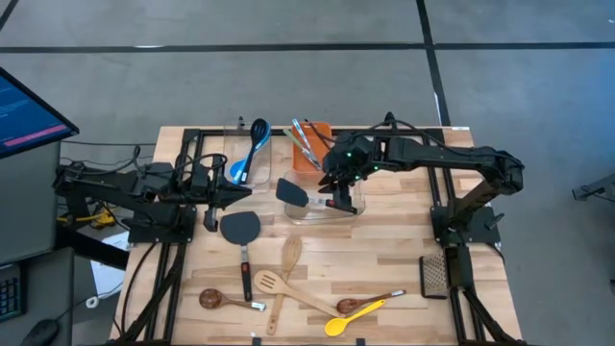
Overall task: Pick & Place Kitchen Items
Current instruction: Put the bottom light brown slotted spatula into the top transparent bin
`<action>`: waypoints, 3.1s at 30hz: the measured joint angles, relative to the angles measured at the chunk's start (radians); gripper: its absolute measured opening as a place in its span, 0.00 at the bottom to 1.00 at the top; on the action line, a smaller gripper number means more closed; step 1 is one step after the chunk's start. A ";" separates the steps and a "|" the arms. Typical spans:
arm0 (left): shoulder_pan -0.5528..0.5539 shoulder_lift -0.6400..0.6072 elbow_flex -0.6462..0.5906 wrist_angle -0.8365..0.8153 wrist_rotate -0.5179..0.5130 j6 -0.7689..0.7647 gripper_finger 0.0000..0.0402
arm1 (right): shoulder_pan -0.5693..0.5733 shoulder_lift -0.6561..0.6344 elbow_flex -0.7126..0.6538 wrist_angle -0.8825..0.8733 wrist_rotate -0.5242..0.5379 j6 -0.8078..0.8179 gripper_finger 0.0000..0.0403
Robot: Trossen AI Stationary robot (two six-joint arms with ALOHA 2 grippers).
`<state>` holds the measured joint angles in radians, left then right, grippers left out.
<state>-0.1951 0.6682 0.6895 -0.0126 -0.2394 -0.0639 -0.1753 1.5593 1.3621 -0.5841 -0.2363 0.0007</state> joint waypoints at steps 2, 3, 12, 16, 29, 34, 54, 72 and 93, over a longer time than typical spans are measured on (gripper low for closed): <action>0.000 0.000 0.000 0.001 0.000 0.000 0.01 | 0.007 0.000 0.000 0.011 0.001 0.000 0.25; 0.000 0.000 0.000 0.002 0.000 0.000 0.01 | 0.011 0.000 0.000 0.022 0.001 0.000 0.25; 0.000 0.000 0.000 0.014 -0.001 0.000 0.01 | 0.042 -0.003 0.000 0.039 0.000 -0.070 0.19; 0.000 0.000 0.000 0.014 -0.001 -0.001 0.01 | 0.059 -0.003 0.000 -0.019 -0.001 -0.113 0.09; 0.000 0.000 0.000 0.008 -0.002 0.000 0.01 | 0.146 -0.068 -0.001 -0.164 0.001 -0.232 0.01; 0.000 0.000 0.000 -0.009 -0.006 0.000 0.01 | 0.177 -0.153 -0.003 -0.160 0.003 -0.247 0.01; 0.000 0.042 0.000 -0.012 0.000 -0.001 0.01 | 0.287 -0.602 -0.426 0.080 0.084 -0.104 0.00; -0.001 0.183 0.000 -0.014 0.190 -0.075 0.01 | 0.406 -0.624 -0.680 0.401 0.108 -0.025 0.00; -0.028 0.423 0.000 0.157 0.270 -0.148 0.01 | 0.444 -0.478 -0.679 0.465 0.107 -0.006 0.00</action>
<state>-0.2231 1.0914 0.6899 0.1439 0.0307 -0.2123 0.2691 1.0817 0.6827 -0.1195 -0.1293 -0.0054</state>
